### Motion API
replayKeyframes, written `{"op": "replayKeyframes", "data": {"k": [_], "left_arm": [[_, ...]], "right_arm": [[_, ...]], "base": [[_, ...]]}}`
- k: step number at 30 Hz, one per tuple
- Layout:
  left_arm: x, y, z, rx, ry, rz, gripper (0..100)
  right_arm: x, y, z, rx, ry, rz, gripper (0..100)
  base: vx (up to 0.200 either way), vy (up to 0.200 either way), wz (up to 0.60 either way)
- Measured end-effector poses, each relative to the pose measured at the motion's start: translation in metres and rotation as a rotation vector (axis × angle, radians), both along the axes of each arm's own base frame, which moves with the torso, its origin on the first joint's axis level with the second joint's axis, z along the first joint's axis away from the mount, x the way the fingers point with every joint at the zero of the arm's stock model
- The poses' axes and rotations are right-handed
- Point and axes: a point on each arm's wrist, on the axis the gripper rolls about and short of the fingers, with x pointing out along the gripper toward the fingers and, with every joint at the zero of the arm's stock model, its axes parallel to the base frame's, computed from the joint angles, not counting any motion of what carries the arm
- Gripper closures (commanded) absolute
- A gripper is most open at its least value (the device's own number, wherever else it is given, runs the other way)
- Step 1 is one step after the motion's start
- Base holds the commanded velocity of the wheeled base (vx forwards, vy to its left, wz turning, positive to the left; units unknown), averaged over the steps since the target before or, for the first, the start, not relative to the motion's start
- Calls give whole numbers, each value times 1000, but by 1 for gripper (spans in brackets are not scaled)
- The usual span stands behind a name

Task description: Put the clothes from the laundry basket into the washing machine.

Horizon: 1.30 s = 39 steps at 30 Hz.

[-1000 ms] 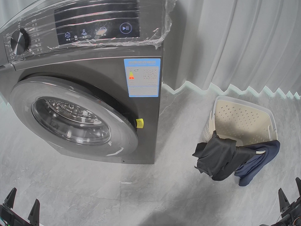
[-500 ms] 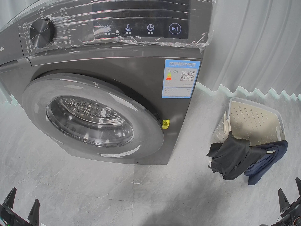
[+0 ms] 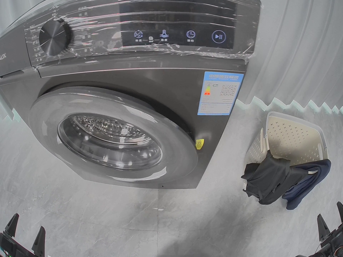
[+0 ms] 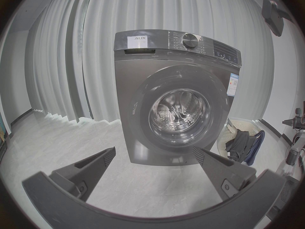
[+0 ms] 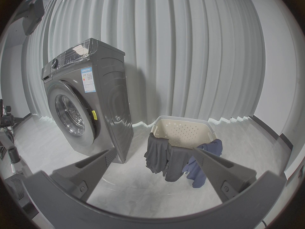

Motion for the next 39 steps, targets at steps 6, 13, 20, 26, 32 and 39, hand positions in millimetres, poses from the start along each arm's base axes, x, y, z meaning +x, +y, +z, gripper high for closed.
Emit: {"op": "replayKeyframes", "data": {"k": [6, 13, 20, 26, 32, 39], "left_arm": [[0, 0, 0, 0, 0, 0, 0], [0, 0, 0, 0, 0, 1, 0], [0, 0, 0, 0, 0, 0, 0], [0, 0, 0, 0, 0, 1, 0], [0, 0, 0, 0, 0, 0, 0], [0, 0, 0, 0, 0, 0, 0]], "right_arm": [[0, 0, 0, 0, 0, 0, 0], [0, 0, 0, 0, 0, 0, 0], [0, 0, 0, 0, 0, 0, 0], [0, 0, 0, 0, 0, 0, 0], [0, 0, 0, 0, 0, 0, 0], [0, 0, 0, 0, 0, 0, 0]], "base": [[0, 200, 0], [0, 57, 0], [0, 0, 0], [0, 0, 0], [0, 200, 0], [0, 171, 0]]}}
